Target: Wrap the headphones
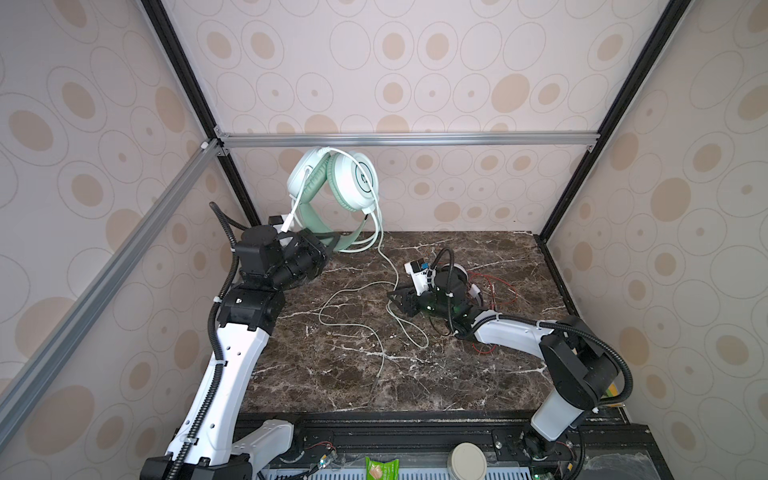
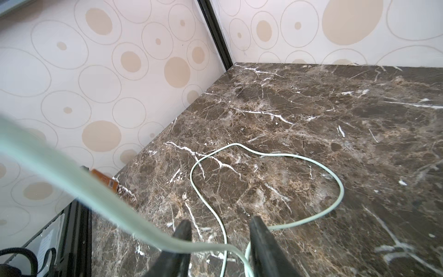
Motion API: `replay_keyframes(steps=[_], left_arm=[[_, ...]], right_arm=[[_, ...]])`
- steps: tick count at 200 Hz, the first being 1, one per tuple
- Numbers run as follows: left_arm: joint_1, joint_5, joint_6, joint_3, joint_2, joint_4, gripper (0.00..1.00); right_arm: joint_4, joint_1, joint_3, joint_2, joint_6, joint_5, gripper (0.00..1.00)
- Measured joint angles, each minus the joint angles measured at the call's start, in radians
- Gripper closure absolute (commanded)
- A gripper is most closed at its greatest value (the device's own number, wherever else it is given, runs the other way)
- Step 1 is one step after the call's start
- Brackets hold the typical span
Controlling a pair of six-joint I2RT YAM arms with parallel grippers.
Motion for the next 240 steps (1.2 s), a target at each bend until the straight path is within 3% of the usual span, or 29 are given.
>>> replay_keyframes(steps=[42,71,93,122,147,171,202,240], left_arm=[[0.007,0.021,-0.046,-0.014,0.0,0.039,1.0],[0.012,0.029,-0.069,-0.032,0.0,0.051,1.0],[0.016,0.018,-0.067,-0.035,0.001,0.037,1.0],[0.019,-0.116,0.045,0.032,0.047,-0.11,1.0],[0.018,-0.322,0.198,0.14,0.137,-0.265,1.0],[0.023,-0.483,0.341,0.129,0.174,-0.339,1.0],[0.021,-0.581,0.529,0.04,0.174,-0.339,1.0],[-0.028,-0.679,0.675,0.029,0.21,-0.354,1.0]], right_arm=[[0.104,0.012,-0.014,0.048,0.021,0.022,0.74],[0.164,0.023,-0.045,0.05,0.023,0.036,1.0],[0.144,0.026,-0.08,0.023,0.009,0.043,1.0],[-0.113,0.027,-0.086,-0.14,-0.077,0.109,1.0],[-0.443,0.027,-0.024,-0.325,-0.182,0.275,1.0],[-0.685,0.027,0.021,-0.475,-0.272,0.427,1.0],[-0.927,0.034,0.078,-0.582,-0.359,0.537,1.0],[-1.086,0.117,0.126,-0.622,-0.435,0.611,1.0]])
